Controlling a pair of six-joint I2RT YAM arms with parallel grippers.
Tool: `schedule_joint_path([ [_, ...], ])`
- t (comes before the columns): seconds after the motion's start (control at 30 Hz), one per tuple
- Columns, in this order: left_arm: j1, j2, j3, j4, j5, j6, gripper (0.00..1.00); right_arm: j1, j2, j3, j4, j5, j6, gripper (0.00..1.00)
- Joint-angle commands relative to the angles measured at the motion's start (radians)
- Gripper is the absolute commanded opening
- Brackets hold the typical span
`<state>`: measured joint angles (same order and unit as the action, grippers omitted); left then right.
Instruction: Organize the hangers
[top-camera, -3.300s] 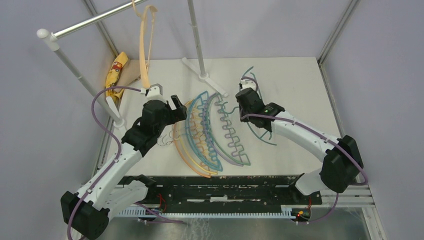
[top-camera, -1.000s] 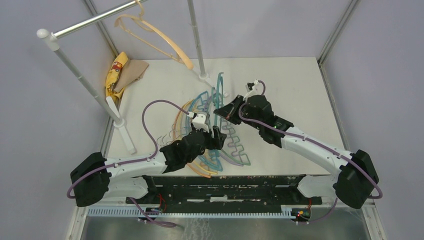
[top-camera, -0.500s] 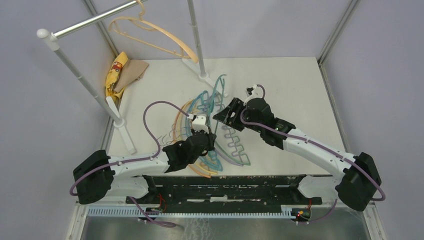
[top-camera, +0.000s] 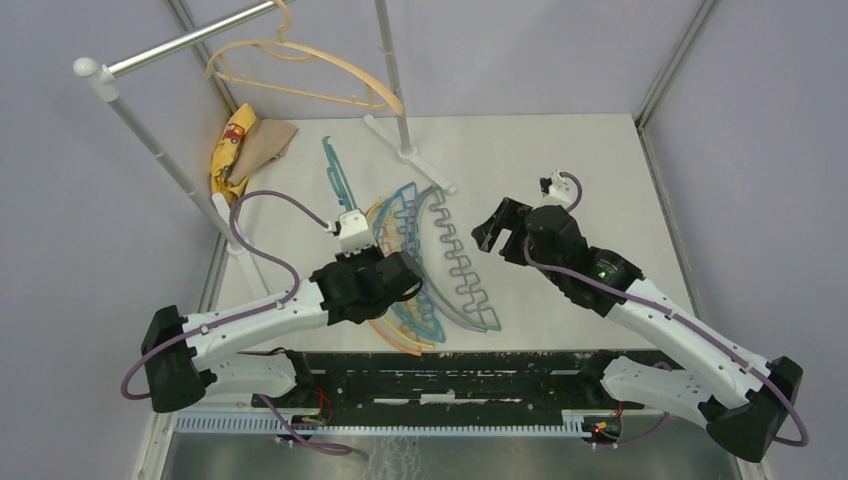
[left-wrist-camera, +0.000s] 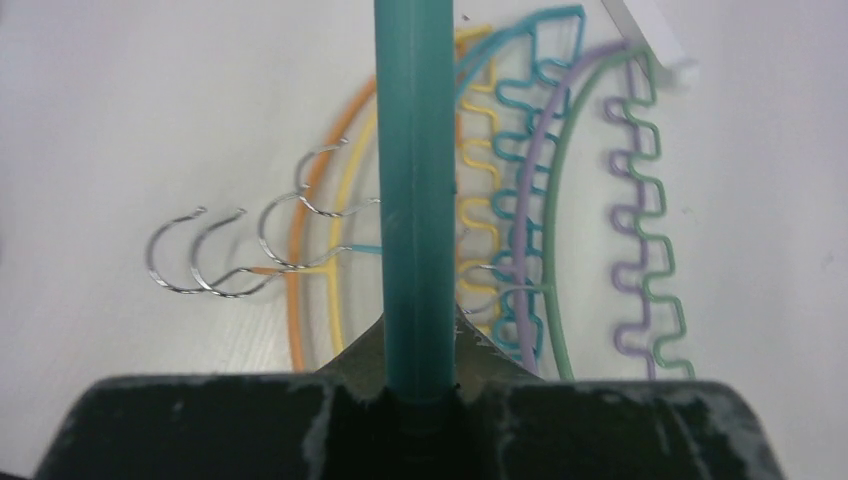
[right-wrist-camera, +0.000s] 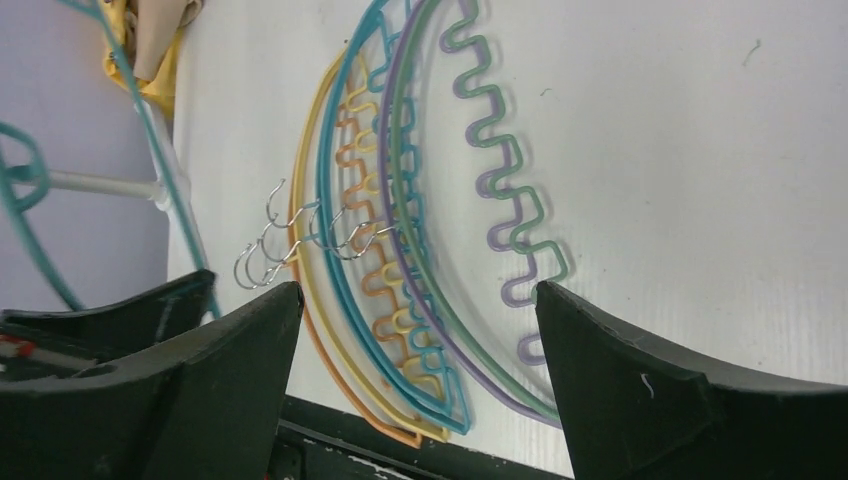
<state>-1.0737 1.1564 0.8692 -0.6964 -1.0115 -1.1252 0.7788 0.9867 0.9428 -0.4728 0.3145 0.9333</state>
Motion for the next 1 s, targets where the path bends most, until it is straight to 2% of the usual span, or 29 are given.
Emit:
schedule_joint_path([
  [0.0,-0.001,0.062,0.146,-0.514,-0.249,-0.457,0.03,0.001,-0.007,0.051,-0.057,0.053,-0.052,0.95],
  [0.1,0.014,0.108,0.227,-0.716,-0.292,-0.618,0.03,0.0,0.0,0.066,-0.072,0.046,-0.066,0.94],
  [0.23,0.104,0.12,0.3,-0.754,-0.309,-0.565,0.03,-0.001,0.004,0.088,-0.091,0.047,-0.089,0.94],
  [0.43,0.226,0.07,0.368,-0.61,-0.321,-0.313,0.03,-0.011,0.022,0.121,-0.116,0.053,-0.113,0.95],
  [0.7,0.359,0.05,0.439,-0.256,-0.293,0.149,0.03,-0.035,0.059,0.155,-0.115,0.023,-0.135,0.95],
  [0.97,0.41,0.102,0.592,-0.13,-0.307,0.389,0.03,-0.08,0.092,0.185,-0.113,-0.022,-0.148,0.95],
])
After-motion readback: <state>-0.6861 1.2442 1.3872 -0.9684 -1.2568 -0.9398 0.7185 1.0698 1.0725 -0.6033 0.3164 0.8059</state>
